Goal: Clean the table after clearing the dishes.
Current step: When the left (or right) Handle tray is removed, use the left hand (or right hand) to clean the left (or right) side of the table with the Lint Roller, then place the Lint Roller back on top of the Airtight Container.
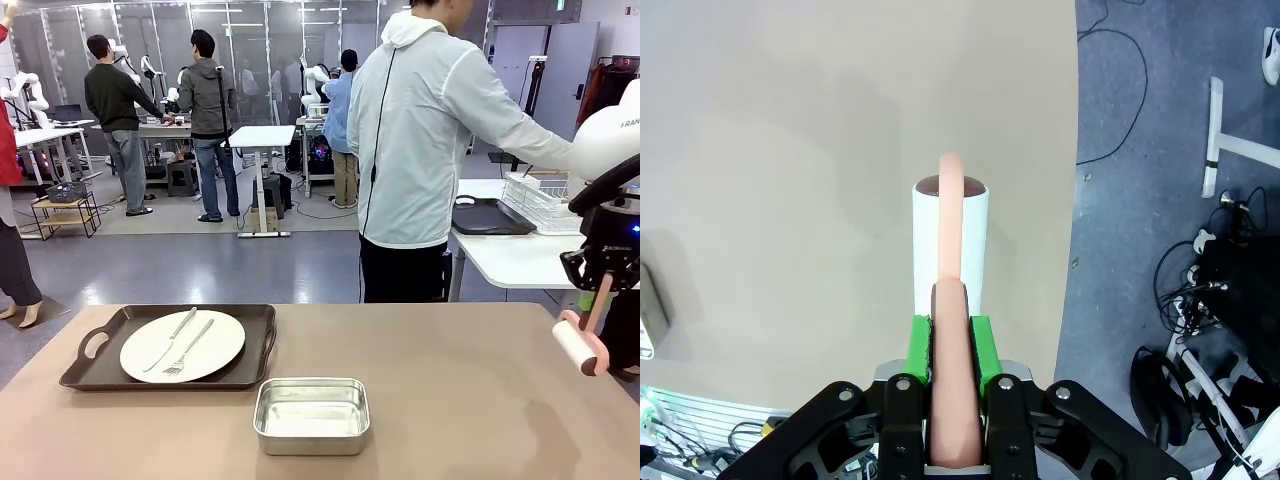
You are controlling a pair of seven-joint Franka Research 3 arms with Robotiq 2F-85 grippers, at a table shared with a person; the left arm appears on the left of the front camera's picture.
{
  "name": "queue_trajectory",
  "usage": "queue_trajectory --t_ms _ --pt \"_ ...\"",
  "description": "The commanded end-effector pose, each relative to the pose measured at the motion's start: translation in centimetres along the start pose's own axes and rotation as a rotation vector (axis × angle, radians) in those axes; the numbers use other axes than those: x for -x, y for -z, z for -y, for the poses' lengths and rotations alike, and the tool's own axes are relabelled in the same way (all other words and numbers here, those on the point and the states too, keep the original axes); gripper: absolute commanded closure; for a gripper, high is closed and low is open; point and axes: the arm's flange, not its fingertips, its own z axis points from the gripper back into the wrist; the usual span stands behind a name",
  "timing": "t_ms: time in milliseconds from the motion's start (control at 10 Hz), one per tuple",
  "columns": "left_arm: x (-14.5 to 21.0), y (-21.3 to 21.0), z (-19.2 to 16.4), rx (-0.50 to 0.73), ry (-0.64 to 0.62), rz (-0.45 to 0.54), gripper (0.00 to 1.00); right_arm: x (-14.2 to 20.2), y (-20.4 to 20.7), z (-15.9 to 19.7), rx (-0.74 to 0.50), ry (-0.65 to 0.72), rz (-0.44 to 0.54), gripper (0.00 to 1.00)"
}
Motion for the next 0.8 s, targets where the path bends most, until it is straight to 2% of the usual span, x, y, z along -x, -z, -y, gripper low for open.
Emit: queue_trajectory --t_ms 0,700 --pt "-0.02 -0.26 0.17 0.006 0.006 0.008 0.0 0.06 -0.28 -0.15 0.002 -0.002 -0.002 0.8" --pt "-0.02 -0.26 0.17 0.006 0.006 0.008 0.0 0.06 -0.28 -0.15 0.002 -0.002 -0.002 0.8"
